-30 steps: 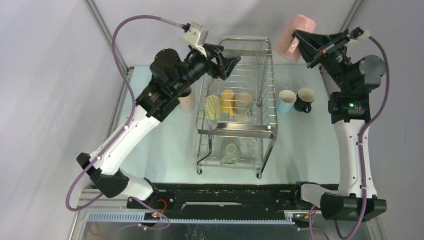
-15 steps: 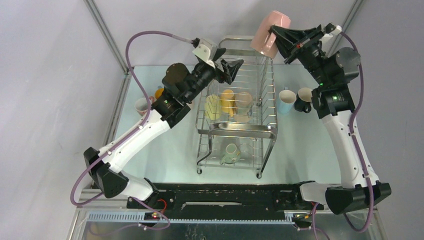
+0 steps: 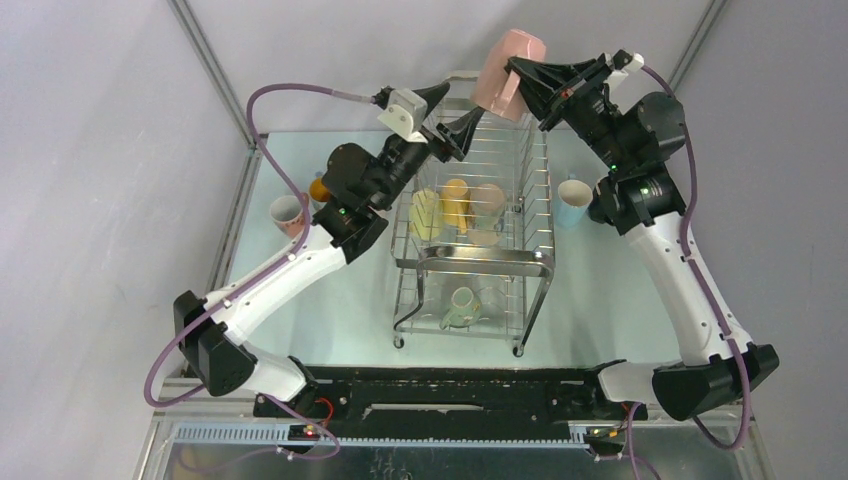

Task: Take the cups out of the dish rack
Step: Place the cup at the center of the board.

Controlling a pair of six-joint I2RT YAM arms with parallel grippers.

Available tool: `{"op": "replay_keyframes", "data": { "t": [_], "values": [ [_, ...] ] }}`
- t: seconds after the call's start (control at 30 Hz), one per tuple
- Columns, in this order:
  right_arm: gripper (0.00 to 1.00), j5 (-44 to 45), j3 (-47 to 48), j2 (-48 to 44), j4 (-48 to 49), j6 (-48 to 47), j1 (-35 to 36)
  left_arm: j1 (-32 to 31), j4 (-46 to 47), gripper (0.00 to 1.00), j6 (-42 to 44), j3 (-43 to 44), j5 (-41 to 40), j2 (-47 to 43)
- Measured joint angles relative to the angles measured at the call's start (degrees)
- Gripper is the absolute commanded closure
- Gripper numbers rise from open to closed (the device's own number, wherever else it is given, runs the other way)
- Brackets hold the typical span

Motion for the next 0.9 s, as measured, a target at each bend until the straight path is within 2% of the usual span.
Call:
{"op": "replay_keyframes", "data": {
  "t": [0.4, 0.7, 0.9],
  "values": [
    [1.00, 2.8, -0.3, 0.1, 2.3, 0.7, 4.0, 0.0, 7.5, 0.39, 4.0, -1.7, -0.5, 1.1],
    [1.00, 3.2, -0.7, 0.0, 4.4, 2.1, 5.7, -0.1, 10.6, 0.42, 5.8, -1.7, -1.3, 1.7],
    [1.00, 2.8, -1.0, 0.0, 5.7, 3.1, 6.8, -0.1, 12.3, 0.49, 5.7, -1.7, -2.3, 2.3]
  ]
}}
